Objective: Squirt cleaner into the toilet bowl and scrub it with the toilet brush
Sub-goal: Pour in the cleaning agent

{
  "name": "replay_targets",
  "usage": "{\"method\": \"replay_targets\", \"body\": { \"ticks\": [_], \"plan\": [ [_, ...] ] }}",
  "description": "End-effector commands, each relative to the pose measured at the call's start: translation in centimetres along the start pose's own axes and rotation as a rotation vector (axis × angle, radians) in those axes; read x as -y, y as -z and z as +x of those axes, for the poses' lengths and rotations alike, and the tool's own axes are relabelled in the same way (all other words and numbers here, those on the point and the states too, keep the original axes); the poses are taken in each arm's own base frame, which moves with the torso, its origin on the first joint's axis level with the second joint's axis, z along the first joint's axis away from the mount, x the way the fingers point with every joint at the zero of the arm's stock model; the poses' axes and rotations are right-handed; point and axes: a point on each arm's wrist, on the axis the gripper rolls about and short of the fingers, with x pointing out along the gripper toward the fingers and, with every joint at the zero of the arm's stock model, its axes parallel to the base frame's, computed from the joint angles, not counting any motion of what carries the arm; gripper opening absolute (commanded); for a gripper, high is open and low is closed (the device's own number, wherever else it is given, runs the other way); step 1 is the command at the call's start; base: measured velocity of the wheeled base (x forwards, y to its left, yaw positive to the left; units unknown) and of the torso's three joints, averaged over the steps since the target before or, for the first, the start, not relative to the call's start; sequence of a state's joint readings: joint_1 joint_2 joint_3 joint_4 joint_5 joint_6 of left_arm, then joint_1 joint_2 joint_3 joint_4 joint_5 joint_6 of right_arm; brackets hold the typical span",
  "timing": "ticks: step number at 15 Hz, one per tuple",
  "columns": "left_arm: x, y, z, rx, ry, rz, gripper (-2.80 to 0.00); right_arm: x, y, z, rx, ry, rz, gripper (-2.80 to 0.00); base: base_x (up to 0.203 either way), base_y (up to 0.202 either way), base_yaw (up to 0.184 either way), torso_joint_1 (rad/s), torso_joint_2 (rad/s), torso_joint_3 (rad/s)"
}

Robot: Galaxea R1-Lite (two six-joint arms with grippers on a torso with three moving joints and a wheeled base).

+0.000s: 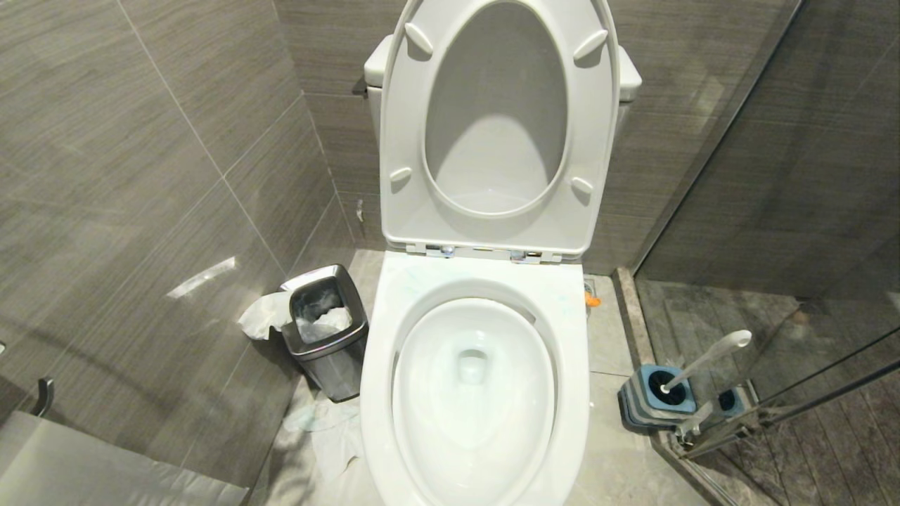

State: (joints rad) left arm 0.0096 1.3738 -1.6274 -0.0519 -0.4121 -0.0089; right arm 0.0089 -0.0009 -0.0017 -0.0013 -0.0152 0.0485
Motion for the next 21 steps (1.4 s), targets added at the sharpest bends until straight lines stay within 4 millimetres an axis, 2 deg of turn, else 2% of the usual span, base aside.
{"method": "replay_targets", "body": {
  "ticks": [1,4,11,14,18,21],
  "plan": [
    [0.3,-0.6,-0.7,0.014,-0.024,0.004,-2.80,0.0,0.0,0.0,-0.001,0.000,0.001,-2.80,0.000,0.000,0.000,0.000,0.00,0.000],
    [1.5,-1.9,-3.5,0.024,-0.053,0.008,-2.80,0.0,0.0,0.0,-0.001,0.000,0.001,-2.80,0.000,0.000,0.000,0.000,0.00,0.000],
    [5.9,-5.5,-14.2,0.092,-0.153,0.032,-2.80,0.0,0.0,0.0,-0.001,0.000,0.001,-2.80,0.000,0.000,0.000,0.000,0.00,0.000],
    [7.9,-5.5,-18.3,0.139,-0.193,0.041,-2.80,0.0,0.0,0.0,-0.001,0.000,0.001,-2.80,0.000,0.000,0.000,0.000,0.00,0.000],
    [9.7,-5.1,-21.7,0.168,-0.210,0.049,-2.80,0.0,0.0,0.0,-0.002,0.000,0.001,-2.80,0.000,0.000,0.000,0.000,0.00,0.000],
    [11.5,-4.1,-25.1,0.152,-0.218,0.048,-2.80,0.0,0.0,0.0,-0.001,0.000,0.001,-2.80,0.000,0.000,0.000,0.000,0.00,0.000]
  ]
}}
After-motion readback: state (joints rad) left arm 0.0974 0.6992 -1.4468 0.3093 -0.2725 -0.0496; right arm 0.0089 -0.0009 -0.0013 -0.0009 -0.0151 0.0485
